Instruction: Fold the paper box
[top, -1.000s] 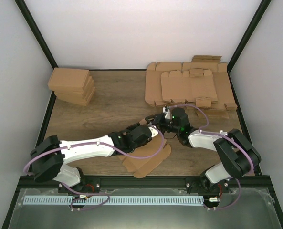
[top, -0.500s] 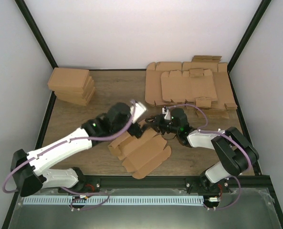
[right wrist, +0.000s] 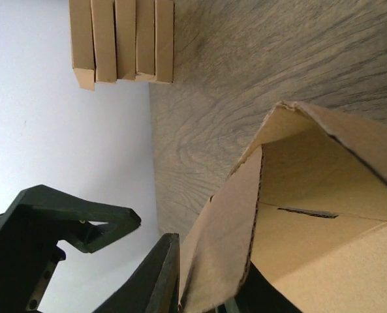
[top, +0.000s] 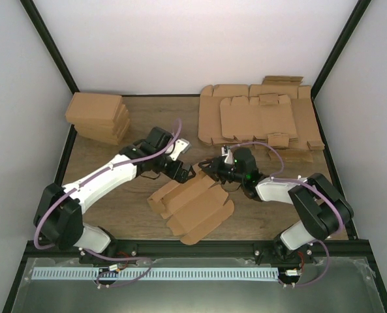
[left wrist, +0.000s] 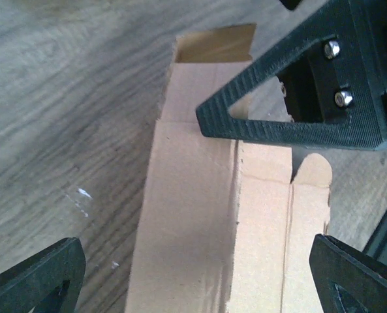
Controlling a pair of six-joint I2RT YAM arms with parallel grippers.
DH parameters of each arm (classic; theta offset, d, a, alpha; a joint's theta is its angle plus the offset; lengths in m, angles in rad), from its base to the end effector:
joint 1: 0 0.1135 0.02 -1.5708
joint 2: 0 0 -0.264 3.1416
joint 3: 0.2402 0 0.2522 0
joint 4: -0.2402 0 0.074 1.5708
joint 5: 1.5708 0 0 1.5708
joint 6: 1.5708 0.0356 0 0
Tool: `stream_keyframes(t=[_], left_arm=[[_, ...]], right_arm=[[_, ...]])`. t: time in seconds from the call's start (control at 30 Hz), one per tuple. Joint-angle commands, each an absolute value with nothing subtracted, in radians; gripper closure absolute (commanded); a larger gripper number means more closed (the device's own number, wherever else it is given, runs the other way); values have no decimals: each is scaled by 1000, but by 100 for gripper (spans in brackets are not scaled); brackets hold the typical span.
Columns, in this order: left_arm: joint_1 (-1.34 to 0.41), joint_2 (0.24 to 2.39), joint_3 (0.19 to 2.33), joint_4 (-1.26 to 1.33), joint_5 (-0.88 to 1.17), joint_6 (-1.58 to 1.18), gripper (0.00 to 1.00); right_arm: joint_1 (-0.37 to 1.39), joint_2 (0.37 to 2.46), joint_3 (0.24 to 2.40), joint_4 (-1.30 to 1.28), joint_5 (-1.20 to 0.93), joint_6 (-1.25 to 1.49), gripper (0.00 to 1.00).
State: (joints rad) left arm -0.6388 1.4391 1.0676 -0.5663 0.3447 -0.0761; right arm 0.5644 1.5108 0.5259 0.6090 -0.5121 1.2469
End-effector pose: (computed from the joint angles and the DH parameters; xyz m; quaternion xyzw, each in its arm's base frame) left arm 0.2328 -0.1879 0.2555 0.3112 0.8846 -0.2600 0.2302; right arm 0.2334 0.1684 0.1675 0.1334 0.8014 0.5574 0.1711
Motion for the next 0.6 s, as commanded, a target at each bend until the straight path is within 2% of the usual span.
stream_keyframes(t=[0.0,0.27,0.57], left_arm=[[-634,1470,1078,-601,443,-19,4],[-634,1530,1074,-614,406,-9,6],[-634,1567,1065,-619,445,0,15]], right_arm=[[563,1523,529,595,-506,1212,83],[563,1529,491,617,-511,1191,83],[563,1530,474,618,-511,1148,83]])
